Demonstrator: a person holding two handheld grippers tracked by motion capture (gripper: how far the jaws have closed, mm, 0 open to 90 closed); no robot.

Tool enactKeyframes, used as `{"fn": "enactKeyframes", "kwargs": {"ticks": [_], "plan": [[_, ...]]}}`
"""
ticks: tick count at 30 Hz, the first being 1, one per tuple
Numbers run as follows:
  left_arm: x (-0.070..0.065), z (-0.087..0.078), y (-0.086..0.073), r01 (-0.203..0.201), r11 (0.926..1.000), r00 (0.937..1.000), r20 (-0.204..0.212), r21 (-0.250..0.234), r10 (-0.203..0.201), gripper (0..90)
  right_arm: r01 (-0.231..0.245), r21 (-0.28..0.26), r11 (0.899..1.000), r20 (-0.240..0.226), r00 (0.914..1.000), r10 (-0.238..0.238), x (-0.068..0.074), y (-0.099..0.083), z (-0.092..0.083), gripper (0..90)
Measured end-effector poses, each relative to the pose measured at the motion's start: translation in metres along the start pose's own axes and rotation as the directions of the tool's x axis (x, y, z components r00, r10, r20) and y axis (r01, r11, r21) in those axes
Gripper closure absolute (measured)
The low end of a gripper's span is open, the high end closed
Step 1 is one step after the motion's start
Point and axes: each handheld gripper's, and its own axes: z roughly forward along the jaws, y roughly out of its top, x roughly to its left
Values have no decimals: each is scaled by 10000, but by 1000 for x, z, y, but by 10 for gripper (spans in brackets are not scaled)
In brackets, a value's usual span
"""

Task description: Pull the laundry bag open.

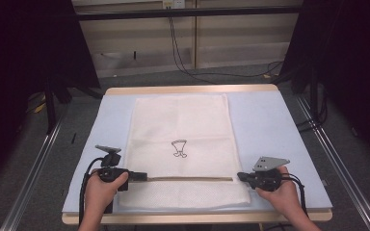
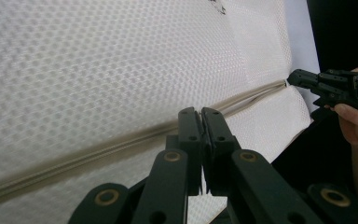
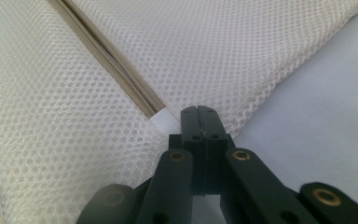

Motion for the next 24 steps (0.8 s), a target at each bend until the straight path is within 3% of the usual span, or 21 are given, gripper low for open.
{"fn": "enactKeyframes", "kwargs": {"ticks": [17,24], "plan": [[24,-32,-8,363,9986,9993,-90,-396,-367,876,25,-89,10000,-95,10000,-25,-1,-1,0,900],[34,-46,-10,572,9960,9977,-321,-681,-595,876,134,-15,9999,-19,9999,-134,1,0,0,900]]}}
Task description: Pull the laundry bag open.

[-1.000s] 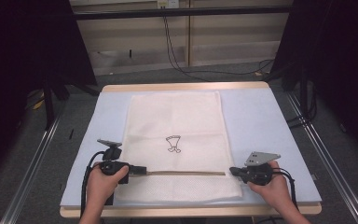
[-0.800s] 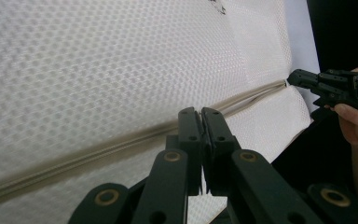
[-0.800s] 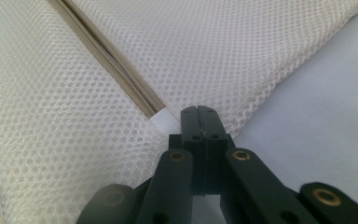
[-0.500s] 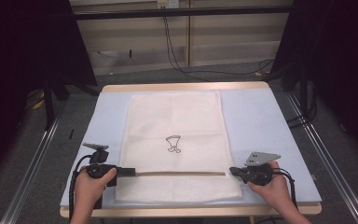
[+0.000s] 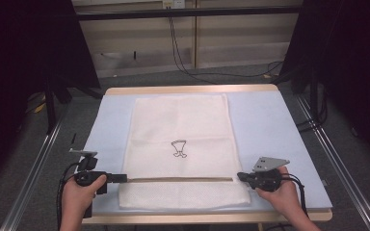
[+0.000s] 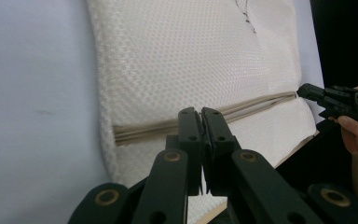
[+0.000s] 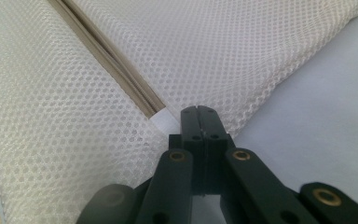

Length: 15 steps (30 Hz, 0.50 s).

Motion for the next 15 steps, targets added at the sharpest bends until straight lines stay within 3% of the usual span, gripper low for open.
{"fn": "enactKeyframes", "kwargs": {"ticks": [6,9,15], "plan": [[8,-8,-2,223,9995,9998,20,-204,-223,875,55,37,10000,38,10000,-56,0,0,0,900],[12,-11,-2,8,10000,9997,-244,-13,-8,874,85,27,10000,30,10000,-85,0,1,0,900],[24,-17,-3,330,9993,9988,-365,-182,-336,873,130,36,9999,60,9999,-130,1,1,0,900]]}}
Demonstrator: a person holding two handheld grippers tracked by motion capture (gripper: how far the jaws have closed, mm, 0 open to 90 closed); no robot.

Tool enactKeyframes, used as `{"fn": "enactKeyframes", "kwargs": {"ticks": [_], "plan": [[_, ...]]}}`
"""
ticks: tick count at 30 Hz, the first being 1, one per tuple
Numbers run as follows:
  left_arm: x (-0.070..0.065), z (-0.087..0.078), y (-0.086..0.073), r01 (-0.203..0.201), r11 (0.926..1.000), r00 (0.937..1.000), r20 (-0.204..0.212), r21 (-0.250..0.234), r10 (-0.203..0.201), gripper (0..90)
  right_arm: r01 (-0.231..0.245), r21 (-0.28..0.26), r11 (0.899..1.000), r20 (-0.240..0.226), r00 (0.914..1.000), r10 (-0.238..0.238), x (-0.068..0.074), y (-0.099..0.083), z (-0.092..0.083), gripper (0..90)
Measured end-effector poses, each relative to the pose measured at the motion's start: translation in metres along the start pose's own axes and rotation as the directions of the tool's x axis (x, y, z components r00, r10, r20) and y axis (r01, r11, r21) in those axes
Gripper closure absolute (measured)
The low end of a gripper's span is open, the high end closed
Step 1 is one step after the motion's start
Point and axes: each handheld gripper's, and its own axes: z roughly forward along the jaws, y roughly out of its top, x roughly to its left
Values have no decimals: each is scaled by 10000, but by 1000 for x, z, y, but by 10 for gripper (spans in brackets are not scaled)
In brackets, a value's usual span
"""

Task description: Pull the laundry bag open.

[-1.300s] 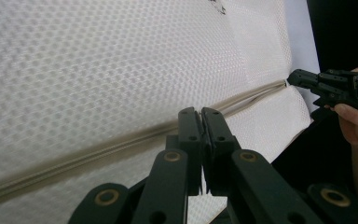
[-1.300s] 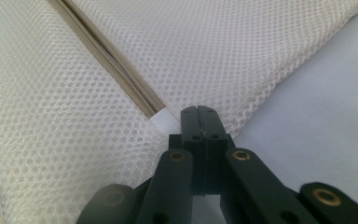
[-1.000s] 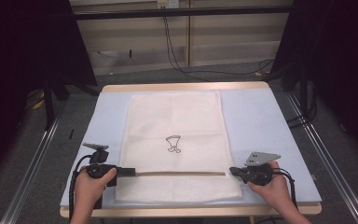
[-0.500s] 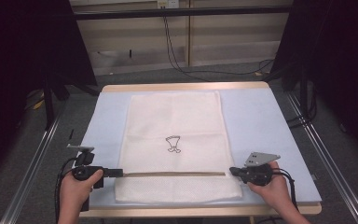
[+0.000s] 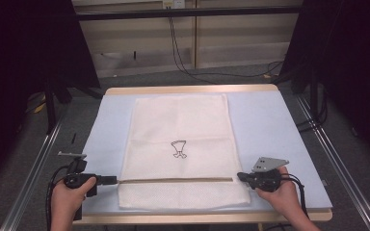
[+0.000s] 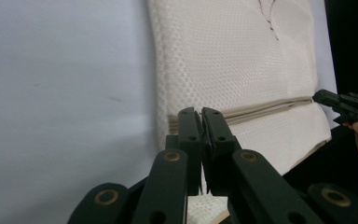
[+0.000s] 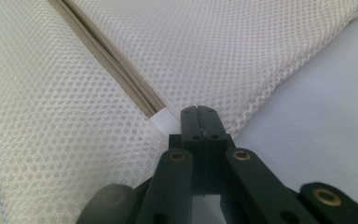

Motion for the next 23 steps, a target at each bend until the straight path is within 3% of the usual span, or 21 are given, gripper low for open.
{"fn": "enactKeyframes", "kwargs": {"ticks": [4,8,10,11,12,13,14,15,16,17,18,19,21,22,23], "plan": [[6,-3,-1,321,9993,9995,67,-186,-320,873,-14,3,10000,-13,10000,14,0,0,0,900],[6,-5,-1,97,9999,9999,-43,-112,-98,870,-11,-27,10000,-26,10000,11,-1,0,0,900],[5,-8,0,-103,9989,9997,-240,-467,92,822,-52,-104,9999,-154,9999,51,-2,-1,-1,900],[5,-11,0,-237,9956,9995,-230,-909,217,762,-251,-191,9995,-144,9996,248,-3,-2,-2,895],[5,-14,0,-214,9925,9998,-89,-1203,204,669,-488,-294,9984,-158,9987,483,-5,-1,-5,808],[5,-18,0,-446,9854,9990,-93,-1642,437,633,-538,-355,9979,-204,9984,531,-6,0,-7,690],[5,-19,0,-730,9773,9969,-418,-1990,660,605,-653,-461,9968,131,9977,660,-8,4,-11,589],[5,-20,1,-1353,9624,9870,-1174,-2356,1100,538,-667,-492,9966,315,9972,683,-10,6,-14,550],[5,-19,1,-1346,9524,9865,-1276,-2736,1028,447,-746,-769,9942,593,9951,792,-12,7,-18,485],[5,-20,2,-1155,9571,9880,-1298,-2656,832,454,-801,-1008,9917,716,9936,875,-14,7,-21,433],[4,-20,3,-1125,9537,9878,-1351,-2790,770,455,-788,-1241,9891,997,9908,914,-17,8,-24,383],[2,-20,3,-1474,9475,9785,-1814,-2838,979,440,-779,-1266,9889,1145,9891,926,-18,7,-25,360],[0,-19,5,-1772,9421,9714,-2042,-2847,1210,383,-895,-1291,9876,1405,9842,1076,-21,6,-28,334],[-1,-18,5,-1818,9341,9718,-2009,-3074,1230,348,-908,-1256,9879,1475,9830,1091,-24,4,-28,320],[-1,-17,5,-1885,9319,9701,-2062,-3100,1276,328,-971,-1214,9878,1549,9812,1155,-25,3,-28,314]]}}
